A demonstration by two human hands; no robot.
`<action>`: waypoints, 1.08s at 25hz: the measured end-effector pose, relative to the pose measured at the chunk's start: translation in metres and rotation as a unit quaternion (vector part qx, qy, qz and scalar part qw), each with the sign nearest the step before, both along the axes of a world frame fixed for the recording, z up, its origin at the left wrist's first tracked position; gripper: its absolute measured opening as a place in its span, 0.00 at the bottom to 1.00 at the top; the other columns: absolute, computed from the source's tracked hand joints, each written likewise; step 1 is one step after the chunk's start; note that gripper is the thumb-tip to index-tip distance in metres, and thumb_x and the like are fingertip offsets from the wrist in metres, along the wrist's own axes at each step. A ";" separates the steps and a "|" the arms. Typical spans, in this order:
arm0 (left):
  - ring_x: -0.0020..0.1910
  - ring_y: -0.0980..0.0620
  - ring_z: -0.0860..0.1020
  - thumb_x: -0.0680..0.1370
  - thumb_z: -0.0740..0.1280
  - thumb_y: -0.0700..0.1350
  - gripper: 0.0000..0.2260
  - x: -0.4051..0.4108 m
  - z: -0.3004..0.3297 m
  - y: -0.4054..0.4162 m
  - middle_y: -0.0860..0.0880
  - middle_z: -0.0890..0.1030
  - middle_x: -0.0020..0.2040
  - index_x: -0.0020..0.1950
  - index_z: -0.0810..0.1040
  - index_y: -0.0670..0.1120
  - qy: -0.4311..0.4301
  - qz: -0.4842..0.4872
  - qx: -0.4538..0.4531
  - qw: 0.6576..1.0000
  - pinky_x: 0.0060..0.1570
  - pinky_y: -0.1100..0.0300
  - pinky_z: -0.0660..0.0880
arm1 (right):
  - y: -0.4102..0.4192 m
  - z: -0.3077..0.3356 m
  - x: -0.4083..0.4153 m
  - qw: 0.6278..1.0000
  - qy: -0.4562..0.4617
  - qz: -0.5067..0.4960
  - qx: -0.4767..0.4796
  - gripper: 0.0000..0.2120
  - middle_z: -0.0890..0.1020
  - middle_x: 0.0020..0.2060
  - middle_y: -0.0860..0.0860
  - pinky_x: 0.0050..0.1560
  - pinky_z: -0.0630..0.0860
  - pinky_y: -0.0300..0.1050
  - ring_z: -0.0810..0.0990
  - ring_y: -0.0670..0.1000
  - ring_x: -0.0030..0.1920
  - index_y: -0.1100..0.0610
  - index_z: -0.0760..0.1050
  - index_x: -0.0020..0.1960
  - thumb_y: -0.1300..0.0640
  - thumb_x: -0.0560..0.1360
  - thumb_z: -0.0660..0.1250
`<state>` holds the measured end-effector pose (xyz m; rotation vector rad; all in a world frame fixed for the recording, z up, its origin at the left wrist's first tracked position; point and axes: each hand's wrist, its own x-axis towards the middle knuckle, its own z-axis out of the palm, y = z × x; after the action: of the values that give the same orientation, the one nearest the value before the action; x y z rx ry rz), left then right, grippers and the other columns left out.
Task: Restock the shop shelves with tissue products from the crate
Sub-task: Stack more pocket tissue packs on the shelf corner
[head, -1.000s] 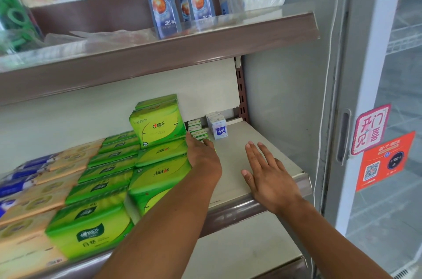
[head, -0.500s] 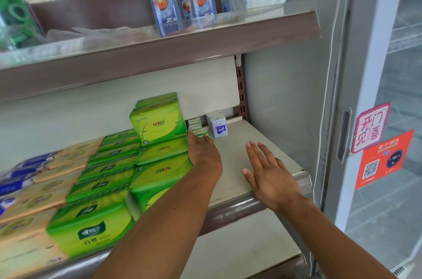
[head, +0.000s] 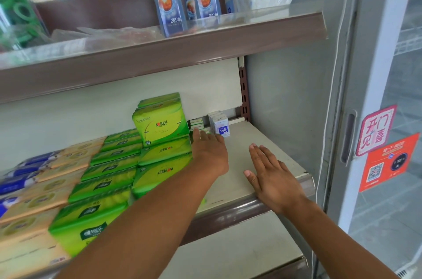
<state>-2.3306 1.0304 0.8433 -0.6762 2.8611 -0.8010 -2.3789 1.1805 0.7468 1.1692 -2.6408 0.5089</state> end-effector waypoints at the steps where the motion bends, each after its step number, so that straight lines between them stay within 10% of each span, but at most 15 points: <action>1: 0.75 0.40 0.59 0.77 0.61 0.57 0.34 0.004 0.006 0.000 0.41 0.63 0.75 0.77 0.54 0.44 0.040 -0.040 0.030 0.998 0.74 0.41 0.49 | 0.000 0.001 0.000 1.000 -0.007 0.002 -0.006 0.41 0.44 0.79 0.46 0.76 0.52 0.48 0.42 0.47 0.78 0.51 0.35 0.78 0.32 0.70 0.24; 4: 0.66 0.44 0.71 0.78 0.61 0.57 0.24 0.019 0.024 -0.012 0.45 0.74 0.67 0.72 0.64 0.49 0.229 -0.171 0.192 0.939 0.64 0.51 0.68 | 0.001 0.012 0.000 0.994 -0.074 0.011 -0.073 0.35 0.49 0.78 0.46 0.76 0.54 0.48 0.47 0.47 0.78 0.49 0.38 0.78 0.34 0.76 0.36; 8: 0.62 0.58 0.74 0.81 0.60 0.55 0.15 0.045 0.039 -0.038 0.57 0.78 0.59 0.67 0.69 0.56 0.411 -0.214 0.507 0.727 0.59 0.65 0.69 | -0.018 0.032 -0.010 0.933 -0.249 0.022 -0.260 0.27 0.62 0.75 0.44 0.71 0.54 0.40 0.59 0.46 0.75 0.46 0.49 0.79 0.42 0.82 0.47; 11: 0.64 0.60 0.74 0.77 0.61 0.63 0.16 0.060 0.039 -0.053 0.57 0.78 0.61 0.63 0.71 0.61 0.484 -0.200 0.545 0.655 0.60 0.66 0.68 | -0.054 0.032 -0.030 0.859 -0.379 0.042 -0.342 0.26 0.69 0.70 0.43 0.74 0.57 0.47 0.65 0.48 0.72 0.42 0.58 0.76 0.37 0.79 0.48; 14: 0.67 0.65 0.69 0.78 0.63 0.56 0.19 0.077 0.035 -0.063 0.63 0.73 0.66 0.69 0.70 0.59 0.470 -0.180 0.512 0.696 0.64 0.65 0.67 | -0.092 0.031 -0.049 0.854 -0.412 0.041 -0.314 0.24 0.70 0.71 0.51 0.73 0.61 0.53 0.68 0.51 0.71 0.46 0.64 0.74 0.42 0.81 0.48; 19: 0.75 0.57 0.57 0.77 0.52 0.65 0.30 0.106 0.028 -0.080 0.58 0.60 0.76 0.77 0.55 0.59 0.352 -0.200 0.205 0.891 0.72 0.58 0.57 | -0.148 0.031 -0.082 0.816 -0.501 0.010 -0.289 0.26 0.76 0.63 0.54 0.69 0.65 0.56 0.74 0.53 0.63 0.48 0.72 0.57 0.33 0.69 0.51; 27: 0.77 0.49 0.55 0.79 0.46 0.67 0.30 0.123 0.009 -0.083 0.50 0.59 0.78 0.78 0.54 0.56 0.240 -0.170 0.067 0.953 0.73 0.42 0.55 | -0.174 0.016 -0.093 0.711 -0.603 0.109 -0.344 0.34 0.80 0.59 0.61 0.65 0.71 0.57 0.79 0.62 0.59 0.60 0.74 0.65 0.38 0.70 0.56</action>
<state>-2.2078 0.9477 0.8527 -0.4066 3.5031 -0.5203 -2.4722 1.0063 0.7628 0.9851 -2.4564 2.8003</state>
